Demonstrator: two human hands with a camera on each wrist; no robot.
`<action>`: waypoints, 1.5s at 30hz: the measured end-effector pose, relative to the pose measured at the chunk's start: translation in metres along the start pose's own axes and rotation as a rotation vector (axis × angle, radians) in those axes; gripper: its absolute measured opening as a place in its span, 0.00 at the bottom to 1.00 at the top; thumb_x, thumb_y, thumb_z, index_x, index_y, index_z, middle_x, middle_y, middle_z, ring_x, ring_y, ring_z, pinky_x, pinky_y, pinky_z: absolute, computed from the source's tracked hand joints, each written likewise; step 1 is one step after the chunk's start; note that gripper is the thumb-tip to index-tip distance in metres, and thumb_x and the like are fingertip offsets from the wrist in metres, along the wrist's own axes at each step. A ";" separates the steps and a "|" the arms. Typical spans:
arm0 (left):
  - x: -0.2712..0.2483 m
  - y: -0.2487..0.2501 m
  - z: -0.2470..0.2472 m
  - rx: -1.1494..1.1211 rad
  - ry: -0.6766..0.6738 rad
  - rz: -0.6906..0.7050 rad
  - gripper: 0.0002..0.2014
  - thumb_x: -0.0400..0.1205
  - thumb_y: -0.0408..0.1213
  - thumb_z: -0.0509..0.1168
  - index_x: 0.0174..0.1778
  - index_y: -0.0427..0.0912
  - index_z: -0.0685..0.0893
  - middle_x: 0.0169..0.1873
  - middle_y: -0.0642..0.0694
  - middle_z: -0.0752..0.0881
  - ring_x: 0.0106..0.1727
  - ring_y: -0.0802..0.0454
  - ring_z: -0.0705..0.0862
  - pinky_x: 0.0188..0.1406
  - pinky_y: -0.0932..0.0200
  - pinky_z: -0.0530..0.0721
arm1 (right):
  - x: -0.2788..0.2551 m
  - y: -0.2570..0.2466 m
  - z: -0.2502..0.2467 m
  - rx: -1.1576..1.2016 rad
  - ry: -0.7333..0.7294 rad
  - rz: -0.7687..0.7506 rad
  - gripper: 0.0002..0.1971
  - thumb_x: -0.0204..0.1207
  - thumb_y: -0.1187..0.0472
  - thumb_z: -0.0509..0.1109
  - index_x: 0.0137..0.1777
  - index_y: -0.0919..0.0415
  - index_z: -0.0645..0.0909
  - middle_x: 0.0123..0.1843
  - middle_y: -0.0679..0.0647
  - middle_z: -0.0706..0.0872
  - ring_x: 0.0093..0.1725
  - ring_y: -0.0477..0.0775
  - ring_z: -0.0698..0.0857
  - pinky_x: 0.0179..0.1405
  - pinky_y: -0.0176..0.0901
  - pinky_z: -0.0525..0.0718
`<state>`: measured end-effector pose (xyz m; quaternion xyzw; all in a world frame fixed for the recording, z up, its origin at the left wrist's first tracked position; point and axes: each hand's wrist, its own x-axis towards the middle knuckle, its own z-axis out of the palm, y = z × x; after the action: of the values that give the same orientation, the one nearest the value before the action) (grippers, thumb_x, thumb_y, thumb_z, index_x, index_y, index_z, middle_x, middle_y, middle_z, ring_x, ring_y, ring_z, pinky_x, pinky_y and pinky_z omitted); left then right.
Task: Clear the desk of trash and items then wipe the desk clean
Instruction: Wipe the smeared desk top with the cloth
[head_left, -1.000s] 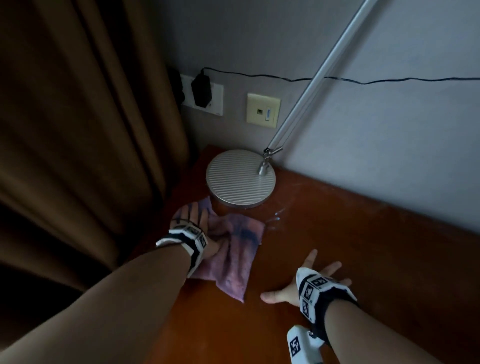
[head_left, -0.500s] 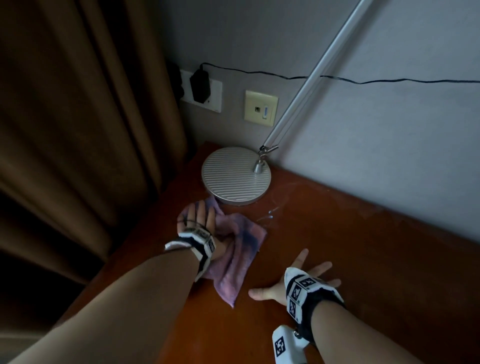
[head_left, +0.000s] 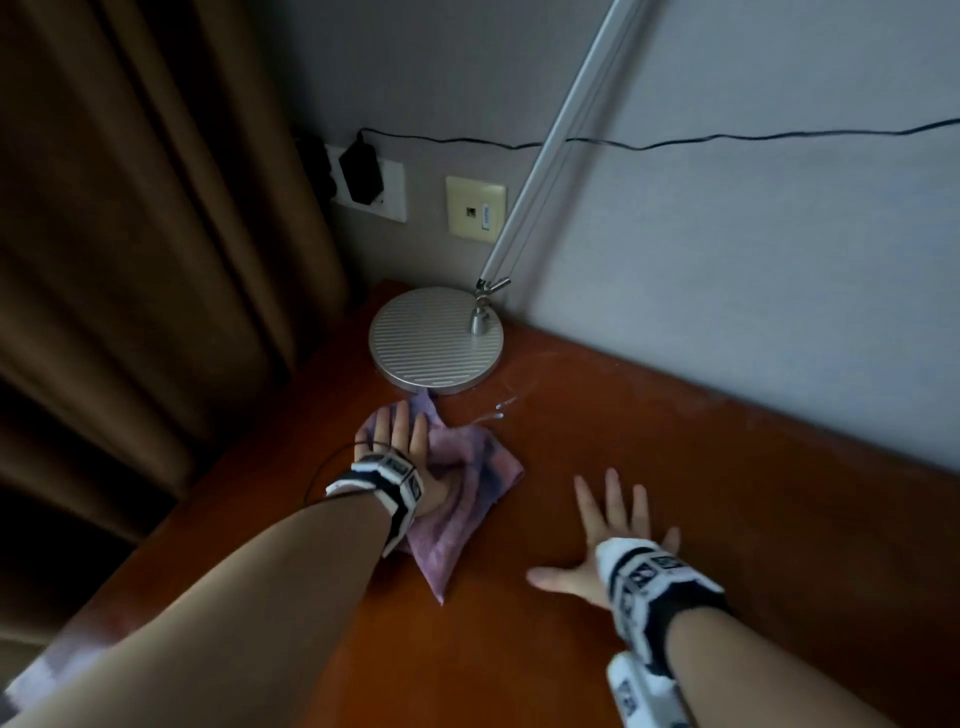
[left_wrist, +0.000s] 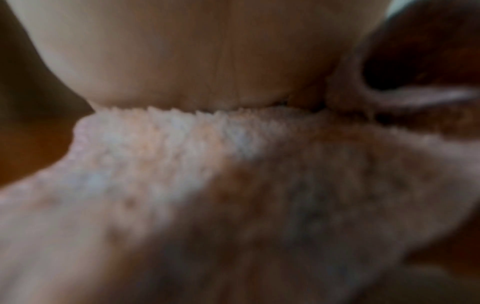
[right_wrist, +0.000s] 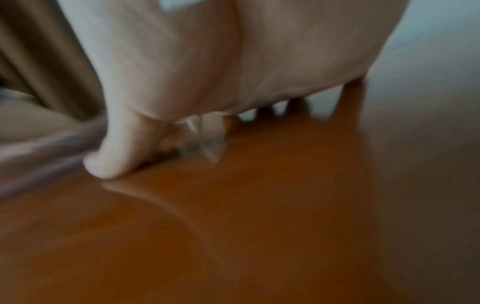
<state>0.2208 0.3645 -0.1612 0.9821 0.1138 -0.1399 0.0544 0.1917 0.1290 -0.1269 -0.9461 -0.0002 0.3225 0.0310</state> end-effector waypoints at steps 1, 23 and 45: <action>-0.011 0.004 0.006 -0.001 0.005 0.005 0.51 0.65 0.70 0.35 0.85 0.46 0.46 0.84 0.43 0.41 0.84 0.42 0.38 0.80 0.42 0.37 | 0.003 0.022 -0.012 -0.019 -0.011 0.014 0.65 0.52 0.17 0.64 0.81 0.36 0.29 0.83 0.47 0.24 0.83 0.60 0.30 0.77 0.75 0.47; -0.005 0.061 0.003 0.157 -0.179 0.073 0.48 0.73 0.62 0.54 0.84 0.47 0.39 0.83 0.42 0.34 0.83 0.39 0.34 0.79 0.37 0.38 | 0.036 0.056 -0.025 -0.047 -0.026 0.129 0.72 0.45 0.14 0.64 0.79 0.39 0.22 0.81 0.57 0.20 0.81 0.70 0.28 0.75 0.81 0.48; 0.073 0.136 -0.018 0.024 -0.126 0.133 0.52 0.74 0.68 0.60 0.84 0.44 0.42 0.83 0.39 0.39 0.83 0.37 0.39 0.81 0.35 0.43 | 0.041 0.057 -0.030 0.012 -0.107 0.125 0.74 0.46 0.18 0.70 0.78 0.40 0.20 0.79 0.57 0.17 0.79 0.71 0.24 0.74 0.83 0.42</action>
<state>0.3268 0.2505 -0.1544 0.9773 0.0430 -0.1989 0.0590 0.2418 0.0709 -0.1314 -0.9255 0.0591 0.3738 0.0165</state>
